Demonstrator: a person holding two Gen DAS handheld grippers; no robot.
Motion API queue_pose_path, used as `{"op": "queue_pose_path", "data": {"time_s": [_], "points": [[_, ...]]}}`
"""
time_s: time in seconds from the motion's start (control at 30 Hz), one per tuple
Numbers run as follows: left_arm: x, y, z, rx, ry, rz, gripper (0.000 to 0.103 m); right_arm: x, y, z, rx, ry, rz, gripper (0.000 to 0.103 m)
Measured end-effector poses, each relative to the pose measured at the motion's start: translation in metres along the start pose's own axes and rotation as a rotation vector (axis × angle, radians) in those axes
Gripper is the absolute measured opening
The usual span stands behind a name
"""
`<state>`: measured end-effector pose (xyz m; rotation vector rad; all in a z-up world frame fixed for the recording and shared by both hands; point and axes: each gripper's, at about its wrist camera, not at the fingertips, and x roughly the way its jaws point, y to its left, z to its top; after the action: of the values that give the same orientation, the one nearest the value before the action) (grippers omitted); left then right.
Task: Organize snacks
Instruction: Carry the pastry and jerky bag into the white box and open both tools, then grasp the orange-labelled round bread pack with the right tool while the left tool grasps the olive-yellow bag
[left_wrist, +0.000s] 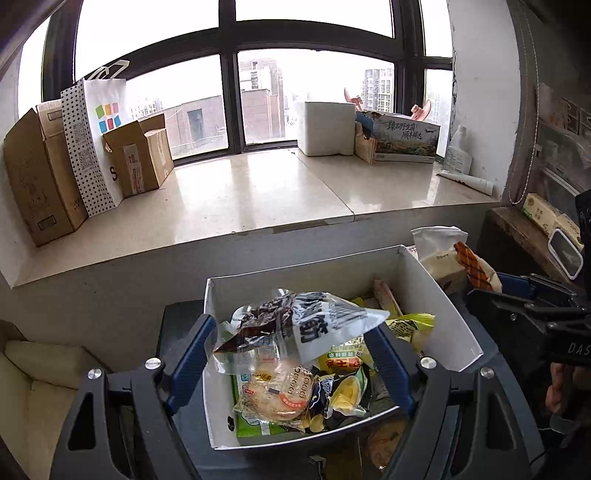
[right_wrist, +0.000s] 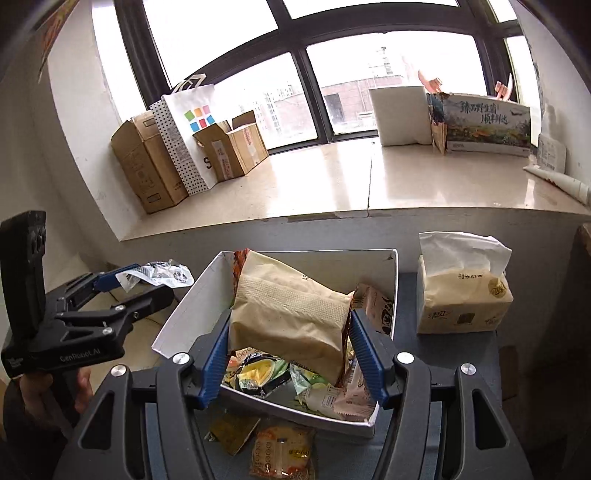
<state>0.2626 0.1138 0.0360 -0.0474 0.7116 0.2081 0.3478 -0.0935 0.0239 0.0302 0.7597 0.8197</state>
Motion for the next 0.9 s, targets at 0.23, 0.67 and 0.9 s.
{"op": "queue_pose_path", "data": {"time_s": [0.23, 0.67, 0.9], "points": [[0.045, 0.005, -0.011, 0.012, 0.095, 0.035, 0.096, 0.046, -0.019, 0.008, 0.085, 0.091, 0.003, 0.096], [0.02, 0.011, -0.028, 0.014, 0.079, 0.043, 0.103, 0.0, -0.03, -0.001, 0.19, -0.032, 0.06, 0.103], [-0.033, 0.002, -0.062, 0.029, 0.027, -0.042, 0.103, -0.049, 0.002, -0.042, 0.06, -0.077, 0.056, 0.103]]}}
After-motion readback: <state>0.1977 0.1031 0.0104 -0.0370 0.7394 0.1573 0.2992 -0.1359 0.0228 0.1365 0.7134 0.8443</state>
